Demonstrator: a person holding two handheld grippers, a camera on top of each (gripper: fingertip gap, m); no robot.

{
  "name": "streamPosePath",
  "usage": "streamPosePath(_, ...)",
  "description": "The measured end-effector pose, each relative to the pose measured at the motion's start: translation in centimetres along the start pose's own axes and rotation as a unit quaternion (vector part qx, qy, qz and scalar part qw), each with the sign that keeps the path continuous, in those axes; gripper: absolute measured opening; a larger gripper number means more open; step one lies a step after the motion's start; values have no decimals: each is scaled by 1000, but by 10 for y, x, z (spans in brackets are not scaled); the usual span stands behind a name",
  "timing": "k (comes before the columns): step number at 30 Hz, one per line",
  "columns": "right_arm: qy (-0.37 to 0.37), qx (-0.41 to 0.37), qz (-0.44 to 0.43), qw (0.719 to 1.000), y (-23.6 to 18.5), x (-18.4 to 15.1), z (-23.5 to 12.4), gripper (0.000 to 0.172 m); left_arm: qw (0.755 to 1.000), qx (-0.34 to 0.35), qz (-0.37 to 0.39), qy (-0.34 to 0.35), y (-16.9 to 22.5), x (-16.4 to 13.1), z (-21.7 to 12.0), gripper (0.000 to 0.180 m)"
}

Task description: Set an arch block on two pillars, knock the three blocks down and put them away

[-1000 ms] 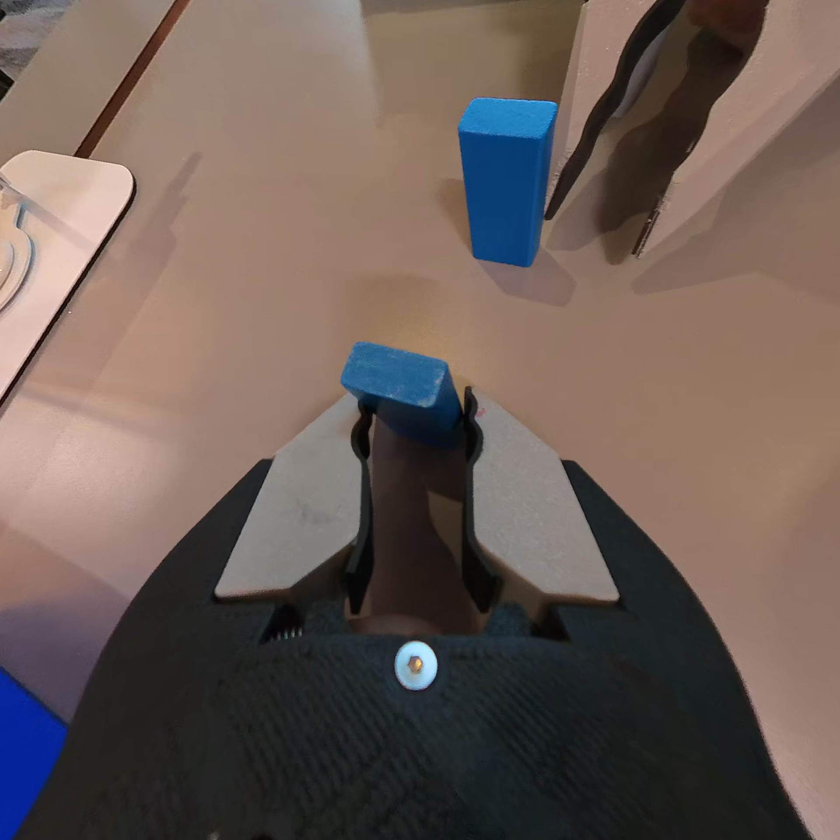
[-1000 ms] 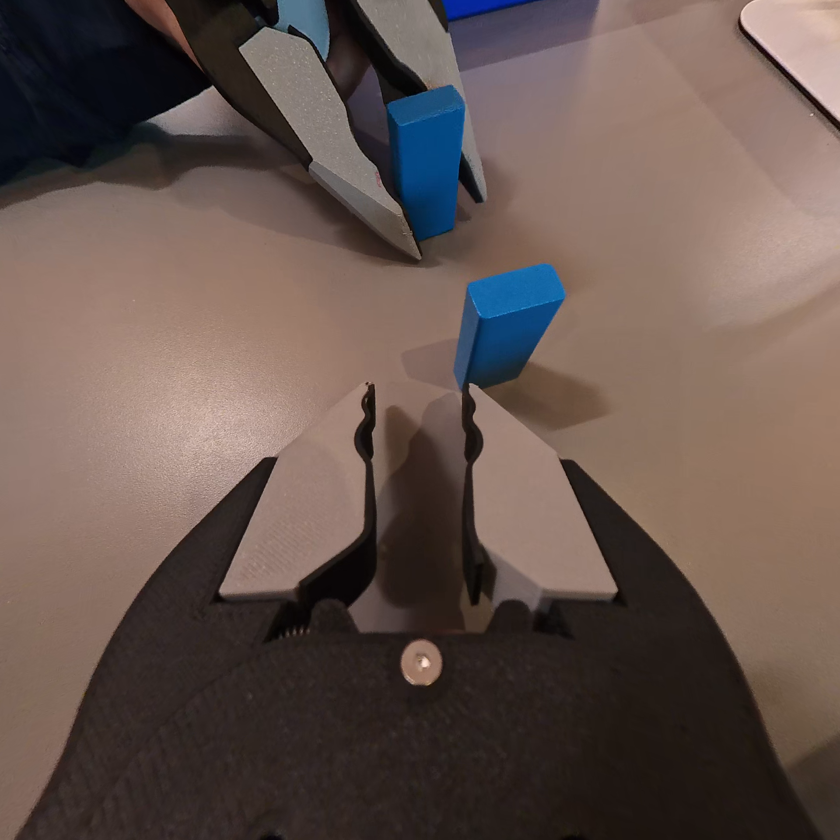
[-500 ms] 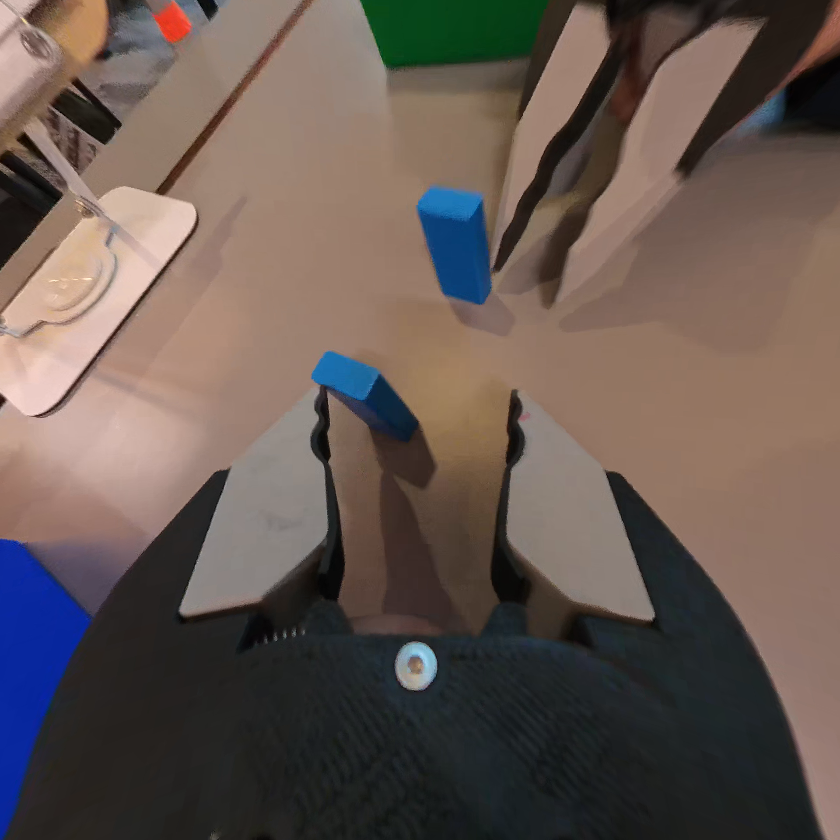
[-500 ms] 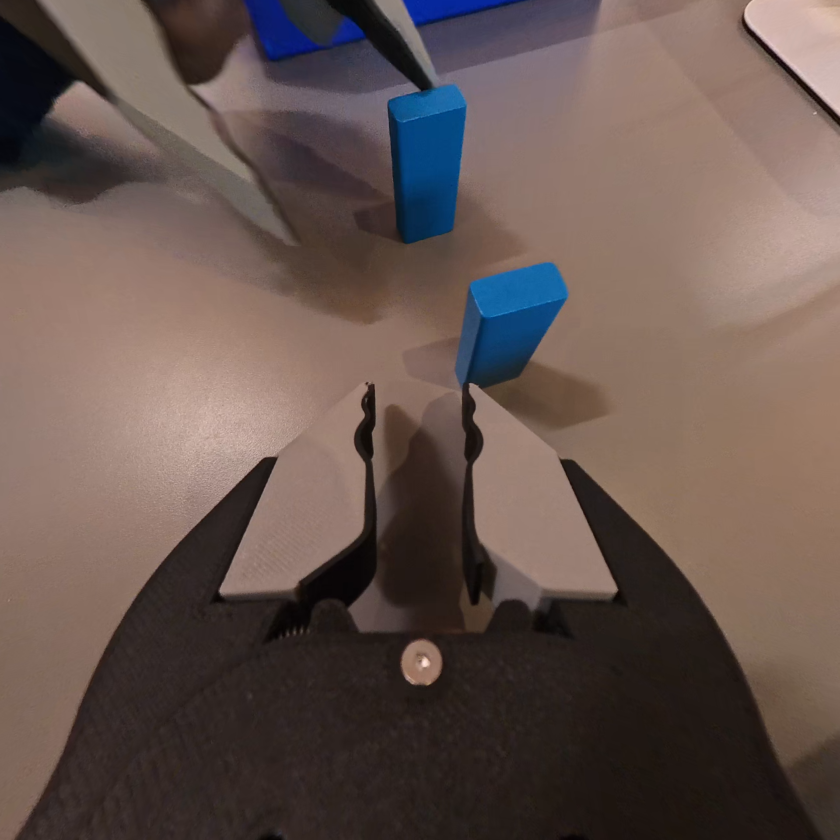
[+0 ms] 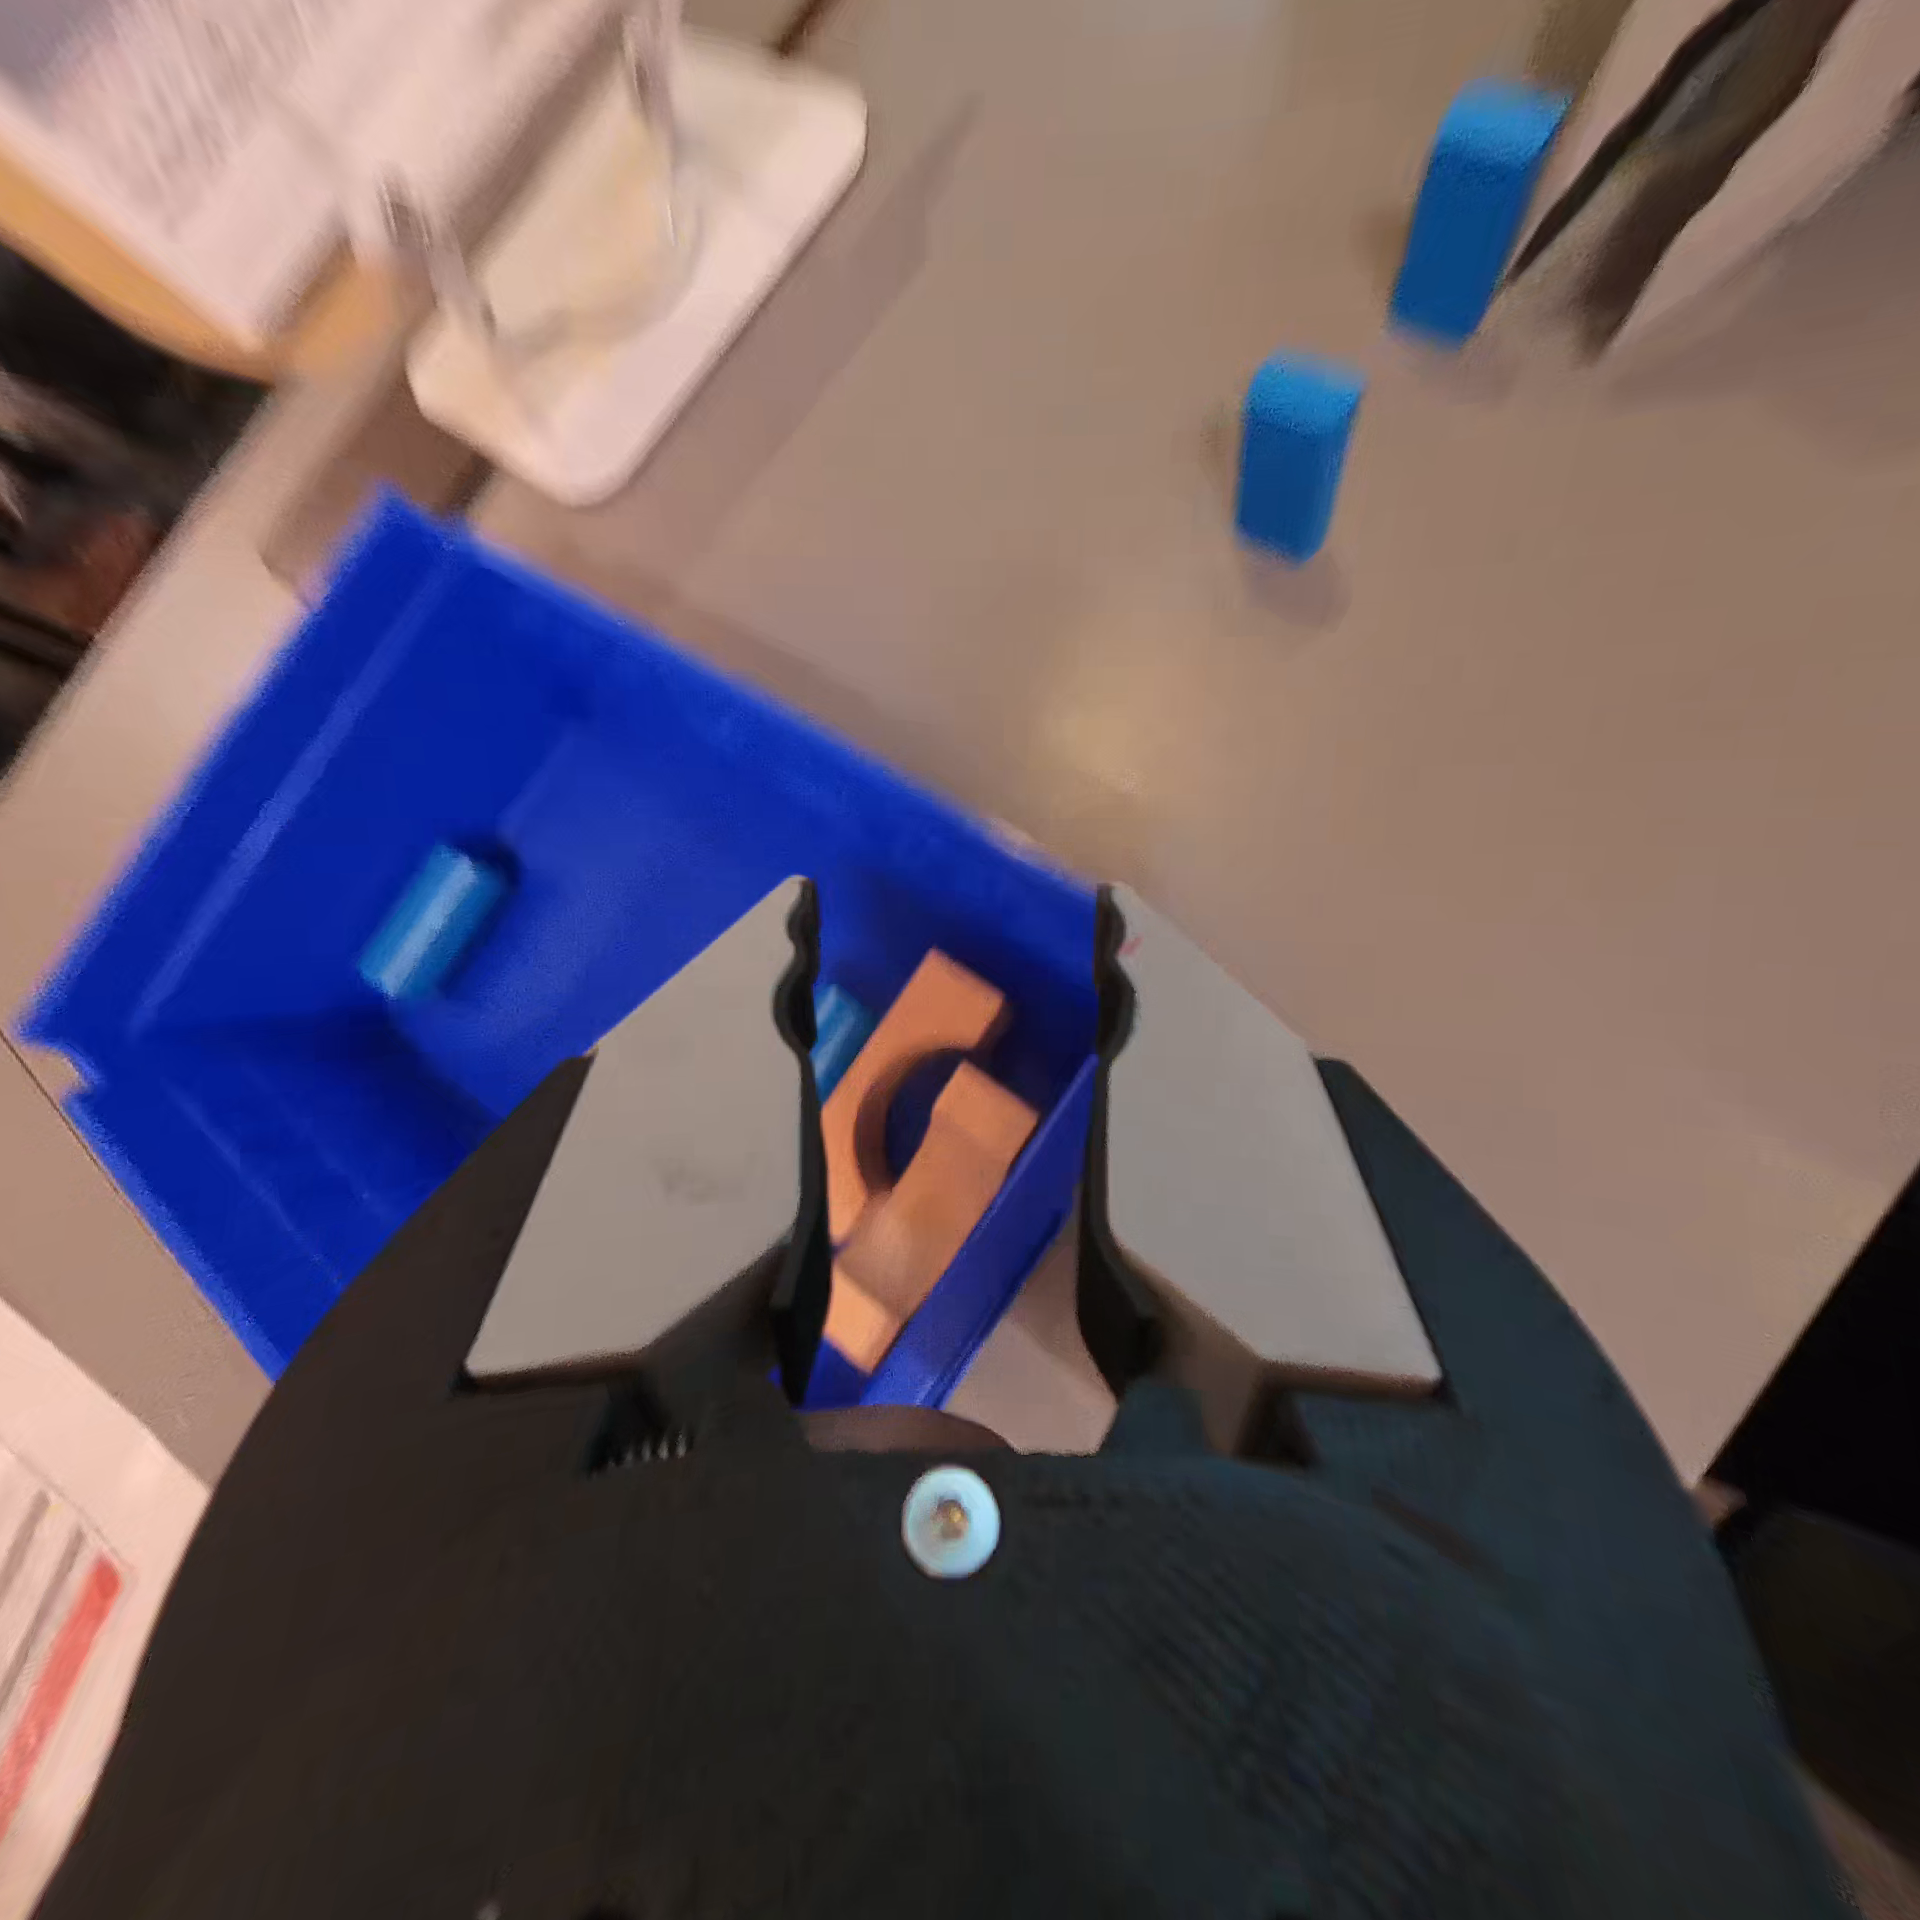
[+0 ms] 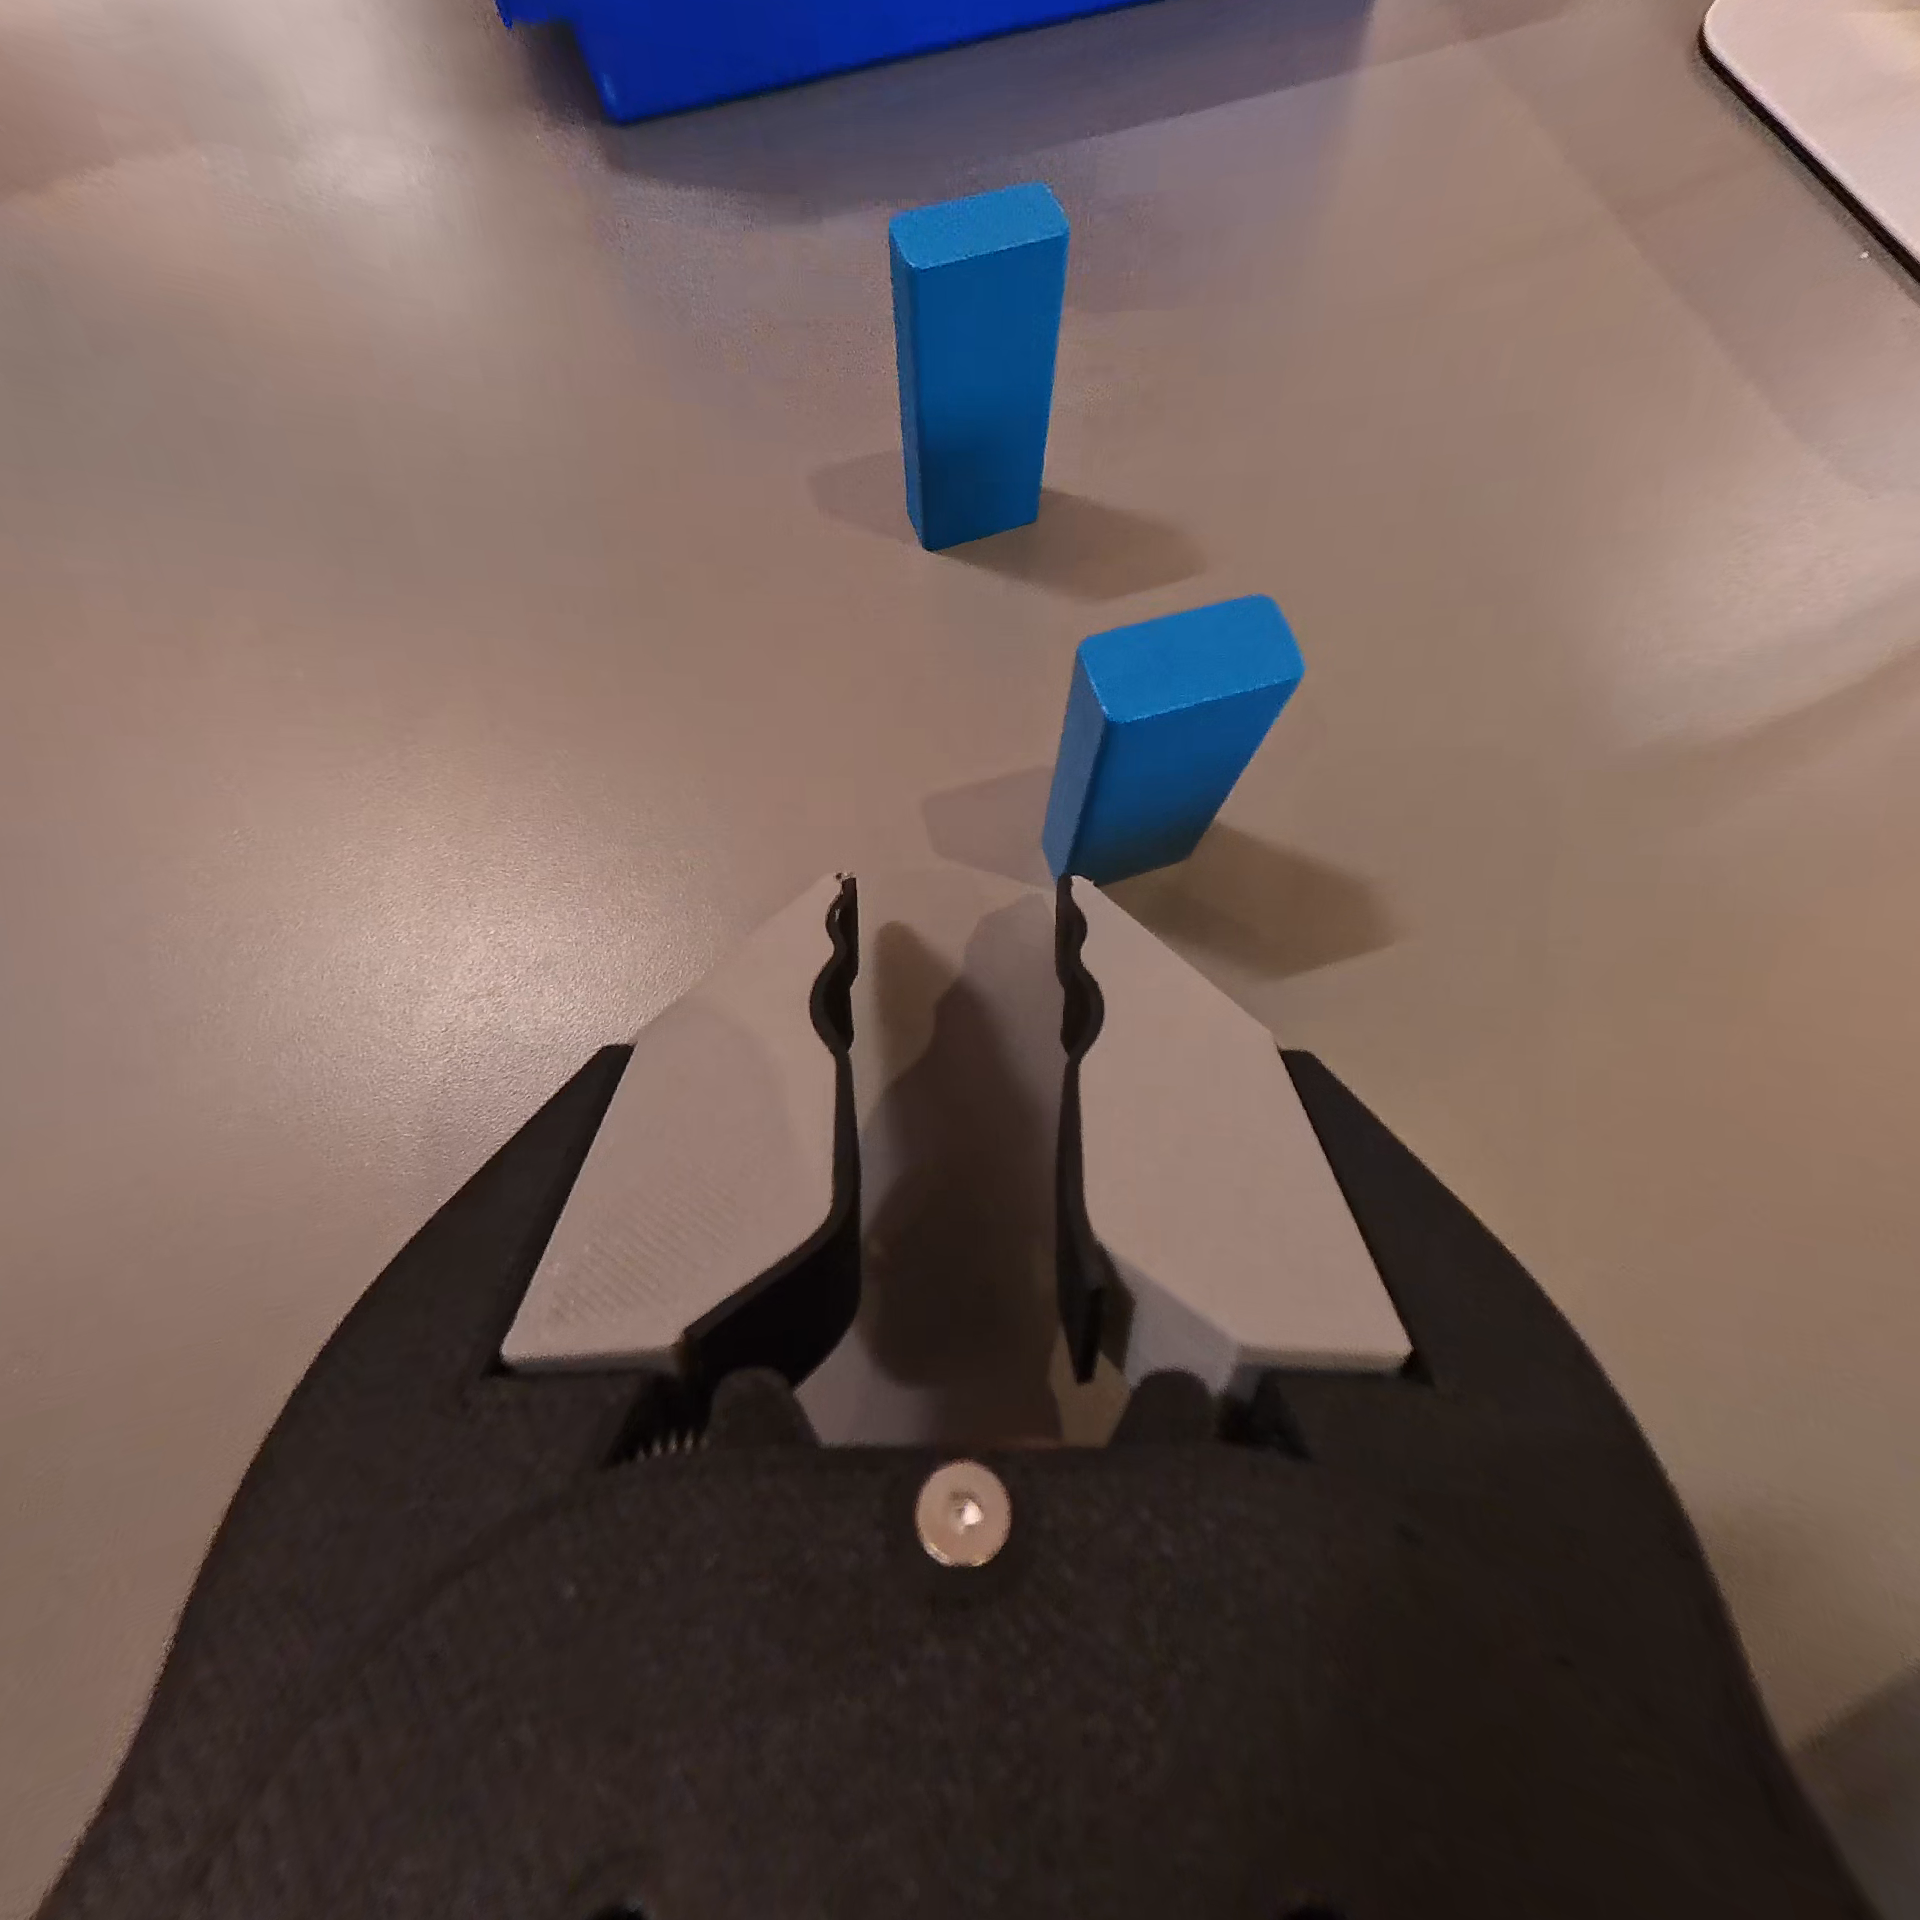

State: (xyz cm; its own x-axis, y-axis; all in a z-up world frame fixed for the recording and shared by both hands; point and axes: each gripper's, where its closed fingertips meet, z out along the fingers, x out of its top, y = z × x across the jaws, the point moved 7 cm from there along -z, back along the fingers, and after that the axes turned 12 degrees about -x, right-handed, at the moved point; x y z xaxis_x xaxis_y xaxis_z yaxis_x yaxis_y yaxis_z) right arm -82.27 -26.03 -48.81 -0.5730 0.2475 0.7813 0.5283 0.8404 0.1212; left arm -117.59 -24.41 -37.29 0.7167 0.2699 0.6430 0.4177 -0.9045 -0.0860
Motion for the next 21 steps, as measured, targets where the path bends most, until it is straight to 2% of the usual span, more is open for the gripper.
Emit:
streamPosePath(3, -1, 0, 2, 1000, 0, 0, 0, 35, 995, -6, -34, -97, -27, -43, 20, 50)
streamPosePath(6, 0, 1, 6, 1000, 1, 0, 0, 35, 988, -22, -36, -146, -37, -62, 36, 45)
streamPosePath(9, 0, 3, 10, 1000, 2, 0, 0, 35, 982, -17, -17, -186, -46, -70, 47, 34)
streamPosePath(14, -4, 4, 10, 1000, 2, 0, 1, 35, 982, 1, 14, -189, -57, -66, 61, 46)
streamPosePath(18, -1, 0, 6, 1000, 1, 0, 0, 35, 974, 22, 56, -219, -52, -66, 65, 50)
streamPosePath(21, -2, 1, 5, 1000, 1, 0, 1, 35, 971, 22, 76, -226, -44, -65, 59, 32)
